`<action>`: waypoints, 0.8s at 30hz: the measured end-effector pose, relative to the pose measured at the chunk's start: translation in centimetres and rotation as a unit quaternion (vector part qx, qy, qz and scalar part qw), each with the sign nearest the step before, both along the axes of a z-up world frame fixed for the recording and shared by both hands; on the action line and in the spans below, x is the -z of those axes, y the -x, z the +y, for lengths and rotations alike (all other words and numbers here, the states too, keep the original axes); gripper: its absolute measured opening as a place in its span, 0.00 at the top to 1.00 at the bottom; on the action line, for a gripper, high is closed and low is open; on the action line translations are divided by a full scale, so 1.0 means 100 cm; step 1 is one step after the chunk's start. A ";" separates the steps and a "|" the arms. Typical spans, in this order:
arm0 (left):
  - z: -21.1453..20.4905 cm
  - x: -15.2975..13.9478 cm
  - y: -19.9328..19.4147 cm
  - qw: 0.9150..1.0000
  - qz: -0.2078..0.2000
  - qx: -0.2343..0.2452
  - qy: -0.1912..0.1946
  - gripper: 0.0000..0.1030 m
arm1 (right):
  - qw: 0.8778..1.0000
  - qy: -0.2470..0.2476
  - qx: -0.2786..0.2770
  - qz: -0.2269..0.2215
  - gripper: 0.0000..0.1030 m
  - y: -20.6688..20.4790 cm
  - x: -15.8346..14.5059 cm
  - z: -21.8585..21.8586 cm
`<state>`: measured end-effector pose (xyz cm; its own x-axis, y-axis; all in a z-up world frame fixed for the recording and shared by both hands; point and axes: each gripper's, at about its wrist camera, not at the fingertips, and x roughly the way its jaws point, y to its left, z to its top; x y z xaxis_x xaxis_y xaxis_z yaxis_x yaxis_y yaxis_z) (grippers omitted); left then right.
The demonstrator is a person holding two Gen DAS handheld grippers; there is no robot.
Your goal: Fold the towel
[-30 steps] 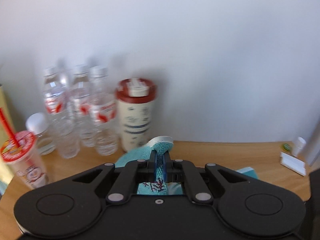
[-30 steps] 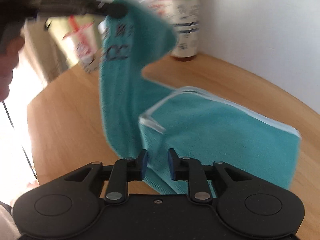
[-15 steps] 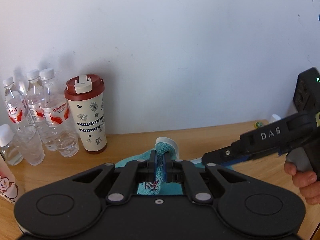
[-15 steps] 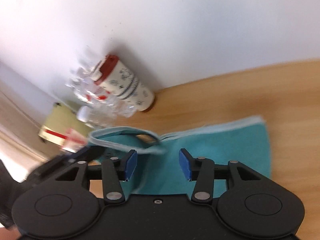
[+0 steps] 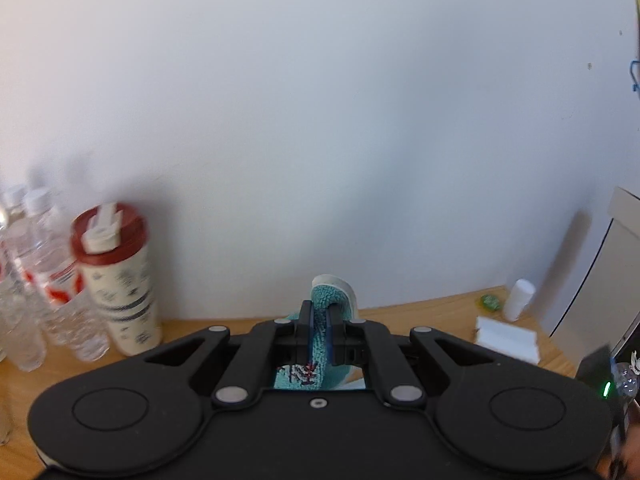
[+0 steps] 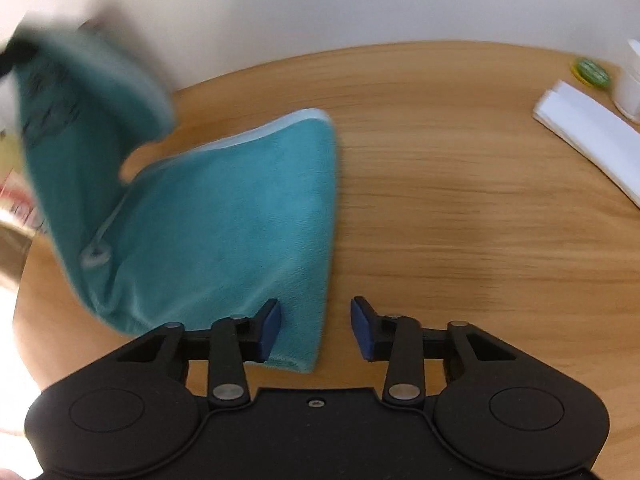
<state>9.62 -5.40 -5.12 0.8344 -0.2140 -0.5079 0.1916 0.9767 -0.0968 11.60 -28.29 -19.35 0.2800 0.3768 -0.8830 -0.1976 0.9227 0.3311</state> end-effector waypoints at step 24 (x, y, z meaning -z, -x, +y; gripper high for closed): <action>-0.065 0.080 0.048 0.966 0.083 0.195 -0.149 0.95 | 0.992 -0.120 0.012 0.021 0.67 0.012 -0.018 -0.037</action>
<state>4.81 -11.86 -13.08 0.6218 -0.3197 -0.7150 0.5565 0.8227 0.1162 10.40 -31.98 -17.59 0.2558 0.5715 -0.7797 -0.1578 0.8204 0.5495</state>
